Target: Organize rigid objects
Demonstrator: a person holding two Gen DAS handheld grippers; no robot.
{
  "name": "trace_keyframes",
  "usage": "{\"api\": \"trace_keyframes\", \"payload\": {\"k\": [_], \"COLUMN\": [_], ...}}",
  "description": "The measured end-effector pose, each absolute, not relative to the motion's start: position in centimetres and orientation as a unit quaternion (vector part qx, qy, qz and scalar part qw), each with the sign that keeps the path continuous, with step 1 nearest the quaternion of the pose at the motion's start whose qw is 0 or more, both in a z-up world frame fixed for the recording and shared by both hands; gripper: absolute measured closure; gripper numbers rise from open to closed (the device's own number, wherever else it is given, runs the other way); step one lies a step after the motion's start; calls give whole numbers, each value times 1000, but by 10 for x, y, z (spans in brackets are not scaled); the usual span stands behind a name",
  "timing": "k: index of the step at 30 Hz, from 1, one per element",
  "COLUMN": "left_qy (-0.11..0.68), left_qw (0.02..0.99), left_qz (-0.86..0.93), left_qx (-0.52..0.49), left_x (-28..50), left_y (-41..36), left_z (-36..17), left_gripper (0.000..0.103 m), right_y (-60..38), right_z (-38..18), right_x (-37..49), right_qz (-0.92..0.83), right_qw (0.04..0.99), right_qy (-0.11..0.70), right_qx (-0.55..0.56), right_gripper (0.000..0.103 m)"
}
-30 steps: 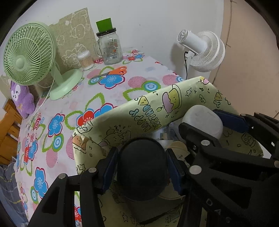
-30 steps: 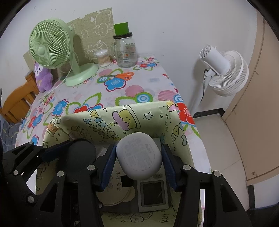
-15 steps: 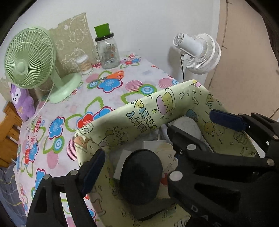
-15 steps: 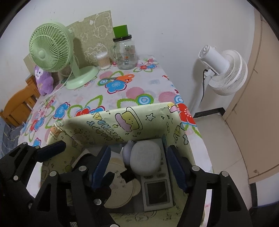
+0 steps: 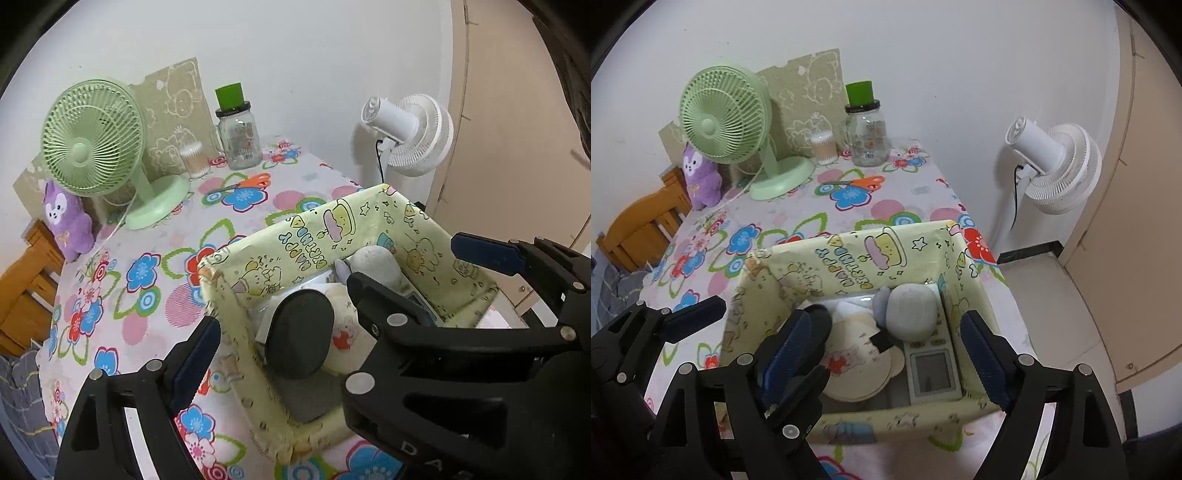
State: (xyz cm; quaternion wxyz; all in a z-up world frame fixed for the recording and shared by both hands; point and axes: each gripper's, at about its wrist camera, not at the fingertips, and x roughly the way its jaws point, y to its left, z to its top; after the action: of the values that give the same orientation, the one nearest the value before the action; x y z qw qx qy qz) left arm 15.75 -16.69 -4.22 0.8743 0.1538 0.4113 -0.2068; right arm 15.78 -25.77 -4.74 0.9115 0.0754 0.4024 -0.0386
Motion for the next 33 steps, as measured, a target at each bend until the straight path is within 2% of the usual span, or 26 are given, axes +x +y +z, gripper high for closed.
{"api": "trace_keyframes", "payload": {"k": [24,33], "left_qy": [357,333], "left_qw": [912,930], "left_qz": [-161,-120], "left_qx": [123,97], "left_x": [88,64], "left_y": [-84,-40], "left_z": [-15,-7], "left_gripper": [8,1], "right_y": [-190,-160], "right_z": [-16,-6], "right_x": [87,66], "right_qz": [-15,4], "right_qw": [935,943], "right_qy": [352,333], "right_qx": [41,17], "right_gripper": [16,16]}}
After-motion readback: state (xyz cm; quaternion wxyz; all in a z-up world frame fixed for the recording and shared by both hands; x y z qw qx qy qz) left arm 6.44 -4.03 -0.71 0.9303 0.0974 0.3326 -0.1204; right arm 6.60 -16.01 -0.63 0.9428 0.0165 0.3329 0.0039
